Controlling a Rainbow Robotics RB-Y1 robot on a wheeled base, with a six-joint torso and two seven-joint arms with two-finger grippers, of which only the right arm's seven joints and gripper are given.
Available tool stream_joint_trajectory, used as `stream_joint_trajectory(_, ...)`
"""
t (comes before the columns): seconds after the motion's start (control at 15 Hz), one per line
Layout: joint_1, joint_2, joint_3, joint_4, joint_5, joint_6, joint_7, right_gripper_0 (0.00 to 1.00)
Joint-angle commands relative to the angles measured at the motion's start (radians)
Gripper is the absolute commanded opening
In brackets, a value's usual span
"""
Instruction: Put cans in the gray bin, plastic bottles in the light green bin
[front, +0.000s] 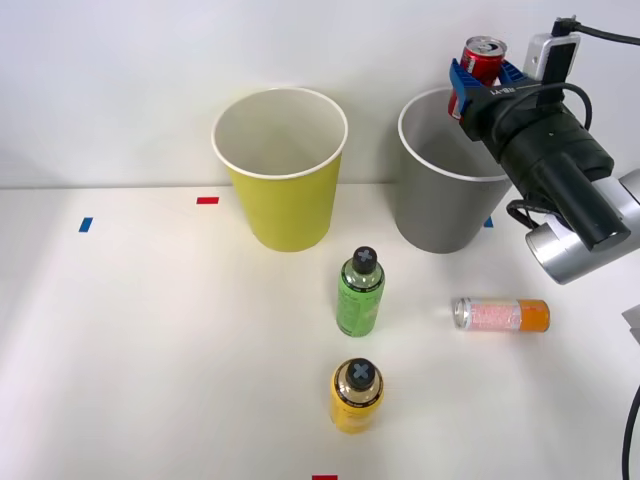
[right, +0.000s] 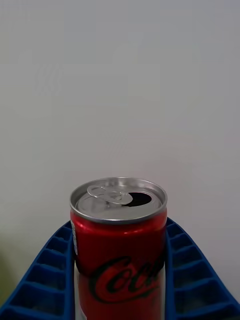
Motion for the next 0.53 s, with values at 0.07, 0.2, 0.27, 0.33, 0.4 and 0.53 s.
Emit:
stream_joint_trajectory(0.07,0.000,-0.001,0.006,0.000,0.004,0.000,0.005,1.00)
stream_joint_trajectory(0.2,0.002,-0.002,0.006,0.000,0.032,-0.012,0.003,1.00)
stream_joint_trajectory(0.27,0.005,-0.001,0.006,0.000,0.035,-0.026,0.005,1.00)
stream_joint_trajectory(0.33,0.012,-0.001,-0.002,0.000,0.036,-0.052,0.003,1.00)
stream_joint_trajectory(0.4,0.034,-0.001,-0.019,-0.001,0.039,-0.104,0.006,1.00)
stream_joint_trajectory(0.53,0.092,0.009,-0.063,-0.006,0.073,-0.245,0.000,1.00)
